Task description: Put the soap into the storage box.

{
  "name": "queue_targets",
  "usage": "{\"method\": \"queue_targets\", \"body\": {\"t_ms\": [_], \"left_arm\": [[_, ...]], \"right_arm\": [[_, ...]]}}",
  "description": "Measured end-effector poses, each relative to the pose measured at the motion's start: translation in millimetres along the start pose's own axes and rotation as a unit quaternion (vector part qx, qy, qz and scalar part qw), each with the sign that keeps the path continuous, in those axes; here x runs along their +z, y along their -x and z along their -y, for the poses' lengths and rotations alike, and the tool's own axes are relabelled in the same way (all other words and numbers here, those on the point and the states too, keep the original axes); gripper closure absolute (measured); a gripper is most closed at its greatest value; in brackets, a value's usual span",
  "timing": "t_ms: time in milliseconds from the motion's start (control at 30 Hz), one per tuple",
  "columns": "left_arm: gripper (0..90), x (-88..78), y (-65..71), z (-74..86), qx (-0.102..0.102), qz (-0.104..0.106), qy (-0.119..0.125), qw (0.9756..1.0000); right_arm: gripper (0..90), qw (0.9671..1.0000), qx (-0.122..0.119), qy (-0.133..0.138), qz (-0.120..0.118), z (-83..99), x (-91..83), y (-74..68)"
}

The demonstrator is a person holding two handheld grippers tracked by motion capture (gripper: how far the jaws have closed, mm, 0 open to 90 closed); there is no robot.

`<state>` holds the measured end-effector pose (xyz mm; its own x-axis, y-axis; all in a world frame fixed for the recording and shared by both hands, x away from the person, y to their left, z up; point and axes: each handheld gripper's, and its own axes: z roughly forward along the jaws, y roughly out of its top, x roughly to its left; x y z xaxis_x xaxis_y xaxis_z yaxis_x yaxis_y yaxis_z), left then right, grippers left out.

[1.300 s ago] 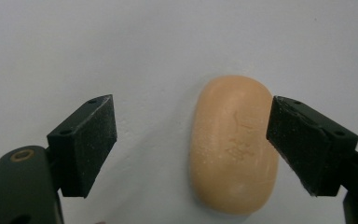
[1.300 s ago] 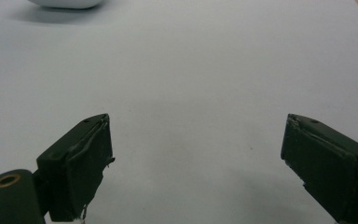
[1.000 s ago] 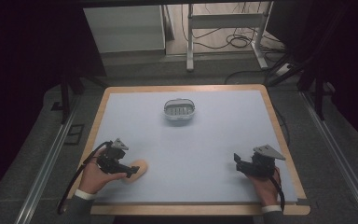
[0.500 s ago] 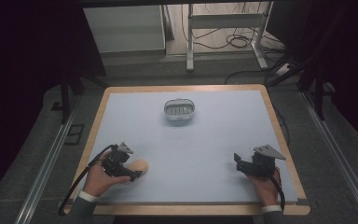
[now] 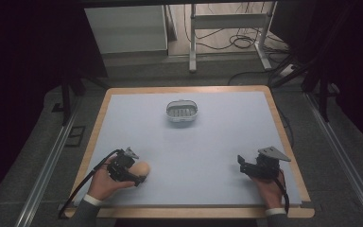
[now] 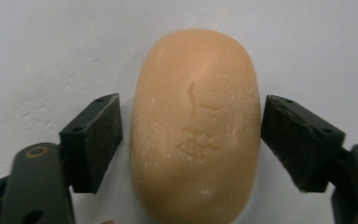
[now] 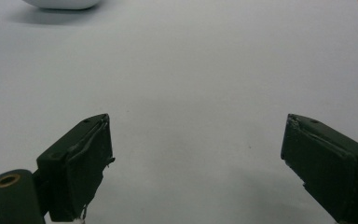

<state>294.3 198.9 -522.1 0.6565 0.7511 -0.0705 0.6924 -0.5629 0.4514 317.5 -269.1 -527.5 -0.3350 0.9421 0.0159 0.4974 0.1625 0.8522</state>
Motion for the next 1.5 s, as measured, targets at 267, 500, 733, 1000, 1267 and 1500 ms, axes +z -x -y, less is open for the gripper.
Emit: {"method": "queue_targets", "body": {"t_ms": [267,500,733,1000,1267,1500], "left_arm": [[32.3,-1.3,-0.1,0.7,-0.003,-0.002,0.0,1.0],[32.5,-3.6,-1.0,-0.1,-0.003,-0.003,0.002,1.0],[32.5,-12.9,-4.4,-6.1,-0.003,-0.002,0.016,0.9999],[32.5,-16.5,-8.4,-16.6,-0.005,-0.004,0.024,0.9997],[32.5,-18.8,-9.0,-21.5,-0.002,-0.003,0.031,0.9995],[32.5,-20.2,-11.1,-23.2,-0.002,-0.004,0.031,0.9995]], "right_arm": [[8.8,1.0,0.002,0.0,0.001,0.0,0.3,0.2],[8.9,1.0,0.004,0.0,0.0,-0.1,0.3,0.4],[8.8,1.0,0.004,0.0,0.002,-0.1,0.2,0.4],[8.8,1.0,0.006,-0.001,0.002,-0.1,0.1,0.7],[8.9,1.0,0.004,-0.001,0.003,-0.1,0.4,0.4],[8.8,1.0,0.004,-0.001,0.004,-0.1,0.4,0.2]]}}
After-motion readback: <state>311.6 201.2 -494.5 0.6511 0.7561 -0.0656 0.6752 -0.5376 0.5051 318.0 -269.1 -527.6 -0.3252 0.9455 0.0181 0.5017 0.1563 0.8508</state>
